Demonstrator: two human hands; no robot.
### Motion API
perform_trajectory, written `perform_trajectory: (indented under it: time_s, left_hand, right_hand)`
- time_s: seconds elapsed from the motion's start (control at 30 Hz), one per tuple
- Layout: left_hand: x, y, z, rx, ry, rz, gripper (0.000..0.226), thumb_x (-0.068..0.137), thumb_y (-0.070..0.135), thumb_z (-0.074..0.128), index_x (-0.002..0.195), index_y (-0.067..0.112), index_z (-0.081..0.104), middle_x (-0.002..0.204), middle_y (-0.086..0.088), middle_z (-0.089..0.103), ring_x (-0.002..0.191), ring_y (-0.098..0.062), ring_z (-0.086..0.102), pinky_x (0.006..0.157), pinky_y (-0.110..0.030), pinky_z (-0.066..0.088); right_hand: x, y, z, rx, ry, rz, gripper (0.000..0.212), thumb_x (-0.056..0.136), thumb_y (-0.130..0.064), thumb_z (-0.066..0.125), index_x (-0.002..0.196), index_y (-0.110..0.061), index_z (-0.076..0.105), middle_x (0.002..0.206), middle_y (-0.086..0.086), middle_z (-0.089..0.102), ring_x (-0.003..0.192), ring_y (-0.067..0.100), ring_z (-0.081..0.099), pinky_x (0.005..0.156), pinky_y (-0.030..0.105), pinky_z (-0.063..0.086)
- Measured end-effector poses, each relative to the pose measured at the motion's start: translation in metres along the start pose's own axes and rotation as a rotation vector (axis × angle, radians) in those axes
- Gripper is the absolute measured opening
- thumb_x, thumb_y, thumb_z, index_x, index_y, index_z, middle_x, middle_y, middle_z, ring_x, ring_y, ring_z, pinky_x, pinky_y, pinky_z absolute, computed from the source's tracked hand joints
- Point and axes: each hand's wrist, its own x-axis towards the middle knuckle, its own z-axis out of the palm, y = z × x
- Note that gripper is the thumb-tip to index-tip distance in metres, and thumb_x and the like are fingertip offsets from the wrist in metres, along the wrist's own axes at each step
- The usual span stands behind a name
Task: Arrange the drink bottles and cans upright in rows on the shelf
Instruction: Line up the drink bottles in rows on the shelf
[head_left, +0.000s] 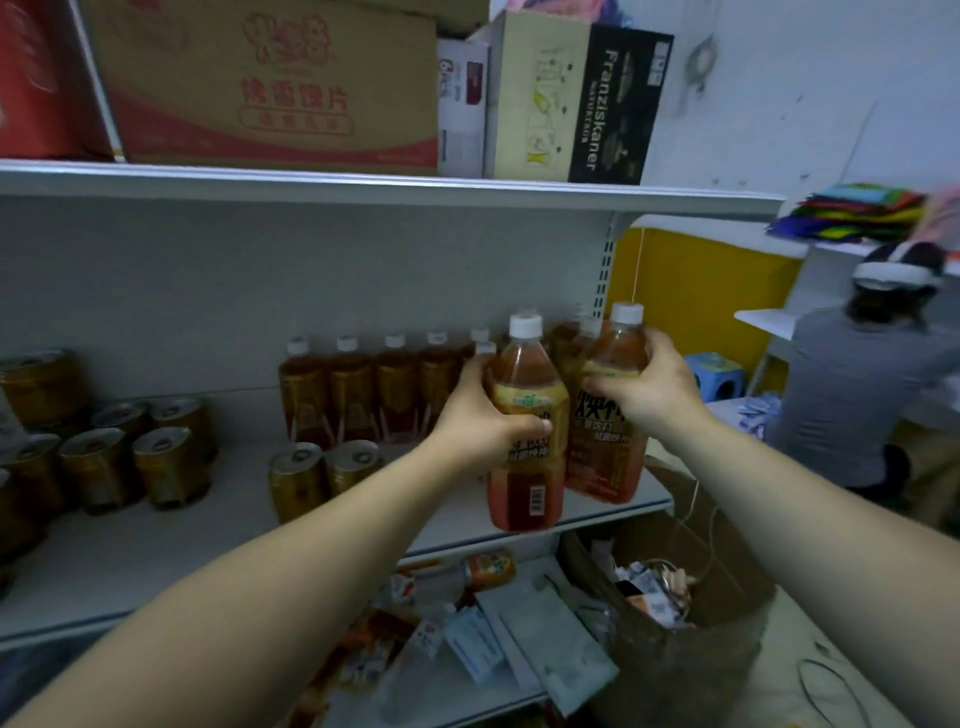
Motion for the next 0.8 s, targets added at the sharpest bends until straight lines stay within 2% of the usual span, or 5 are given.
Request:
perform_trajectory:
  time_s: [0.2,0.4,0.5,0.67,0.8]
  left_hand:
    - [0.019,-0.032,0.066,0.019,0.034,-0.073,0.068,0.061,0.013,0.084,0.097,0.049,0.039,0.101,0.011,0.061,0.094,-0.006,0.062,0.073,-0.024,0.050]
    - [0.036,-0.055,0.096,0.046,0.213,-0.088,0.076,0.060,0.015,0.085,0.101,0.055,0.036,0.101,0.022,0.055,0.092,0.005,0.057,0.068,-0.011,0.044]
    - [0.044,-0.061,0.103,0.137,0.247,-0.120,0.084,0.058,0.024,0.085,0.124,0.041,0.036,0.119,0.011,0.054,0.111,-0.012,0.055,0.088,-0.033,0.050]
    - [0.047,-0.065,0.080,0.398,0.036,-0.223,0.123,0.059,0.033,0.084,0.147,0.041,-0.001,0.154,0.005,0.006,0.141,-0.022,0.015,0.111,-0.040,0.028]
    - [0.053,-0.061,0.054,0.541,-0.128,-0.203,0.113,0.063,0.031,0.079,0.148,0.039,0.005,0.154,0.003,0.010,0.141,-0.023,0.016,0.110,-0.038,0.030]
  right_hand:
    - [0.022,0.066,-0.020,0.017,-0.125,0.013,0.060,0.062,-0.025,0.088,0.102,-0.045,0.047,0.092,-0.024,0.057,0.079,-0.012,0.056,0.065,0.013,0.041]
    - [0.041,0.103,-0.014,0.080,-0.259,0.032,0.057,0.061,-0.026,0.087,0.092,-0.052,0.047,0.089,-0.032,0.055,0.079,-0.020,0.052,0.065,0.008,0.035]
    - [0.050,0.106,-0.005,0.102,-0.308,-0.014,0.060,0.063,-0.025,0.086,0.096,-0.054,0.045,0.096,-0.031,0.055,0.086,-0.015,0.053,0.074,0.012,0.038]
    - [0.059,0.112,0.001,0.160,-0.387,-0.084,0.068,0.065,-0.016,0.085,0.100,-0.061,0.046,0.100,-0.028,0.058,0.091,-0.020,0.054,0.078,0.014,0.042]
    - [0.065,0.117,0.001,0.163,-0.419,-0.125,0.073,0.064,-0.016,0.085,0.106,-0.064,0.048,0.104,-0.033,0.061,0.099,-0.010,0.059,0.080,0.012,0.047]
